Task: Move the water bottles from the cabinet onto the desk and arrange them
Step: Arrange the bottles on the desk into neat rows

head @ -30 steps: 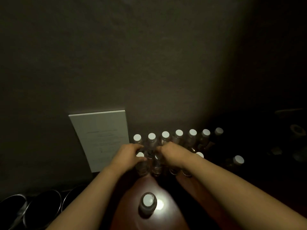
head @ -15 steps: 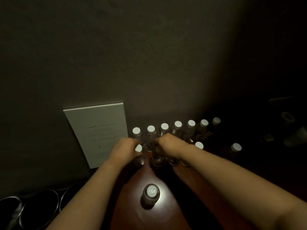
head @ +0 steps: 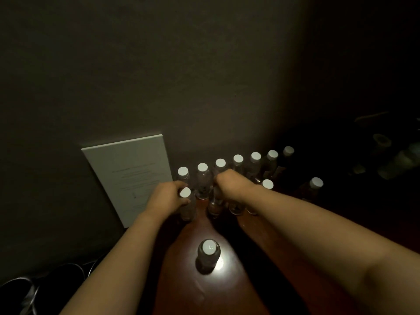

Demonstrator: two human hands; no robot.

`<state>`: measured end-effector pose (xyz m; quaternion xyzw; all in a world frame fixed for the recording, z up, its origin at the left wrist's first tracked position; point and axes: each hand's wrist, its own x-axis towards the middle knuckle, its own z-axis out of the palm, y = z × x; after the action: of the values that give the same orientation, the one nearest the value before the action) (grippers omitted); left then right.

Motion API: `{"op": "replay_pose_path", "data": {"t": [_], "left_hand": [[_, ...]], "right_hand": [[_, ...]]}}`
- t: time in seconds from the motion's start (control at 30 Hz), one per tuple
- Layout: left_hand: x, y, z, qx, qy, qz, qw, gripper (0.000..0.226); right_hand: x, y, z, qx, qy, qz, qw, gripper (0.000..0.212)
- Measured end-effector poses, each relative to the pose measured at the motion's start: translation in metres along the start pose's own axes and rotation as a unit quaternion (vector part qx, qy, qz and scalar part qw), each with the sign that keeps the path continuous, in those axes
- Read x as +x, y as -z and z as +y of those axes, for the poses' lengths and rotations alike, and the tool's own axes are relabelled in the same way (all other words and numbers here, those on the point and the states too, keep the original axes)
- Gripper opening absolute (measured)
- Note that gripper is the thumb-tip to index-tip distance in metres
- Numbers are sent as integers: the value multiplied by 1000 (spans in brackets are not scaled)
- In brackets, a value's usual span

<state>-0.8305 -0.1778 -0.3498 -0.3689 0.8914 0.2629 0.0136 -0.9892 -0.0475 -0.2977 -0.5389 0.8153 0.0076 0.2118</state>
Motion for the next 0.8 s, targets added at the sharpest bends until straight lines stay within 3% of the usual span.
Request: {"op": "replay_pose_path", "data": {"t": [0.23,0.5,0.8], "left_hand": [[3,0,-1,-15,-21,-16,1000,53],[2,4,-2,-31,-29,-37,998,54],[3,-7,-1,3,-58,0,998,45]], "right_hand": [[6,-4,-5,-6,-22,20,1000,13],[11,-7,-17,21,-24,27,999,21],[17,-13,-17,35,-47,48,997,20]]}}
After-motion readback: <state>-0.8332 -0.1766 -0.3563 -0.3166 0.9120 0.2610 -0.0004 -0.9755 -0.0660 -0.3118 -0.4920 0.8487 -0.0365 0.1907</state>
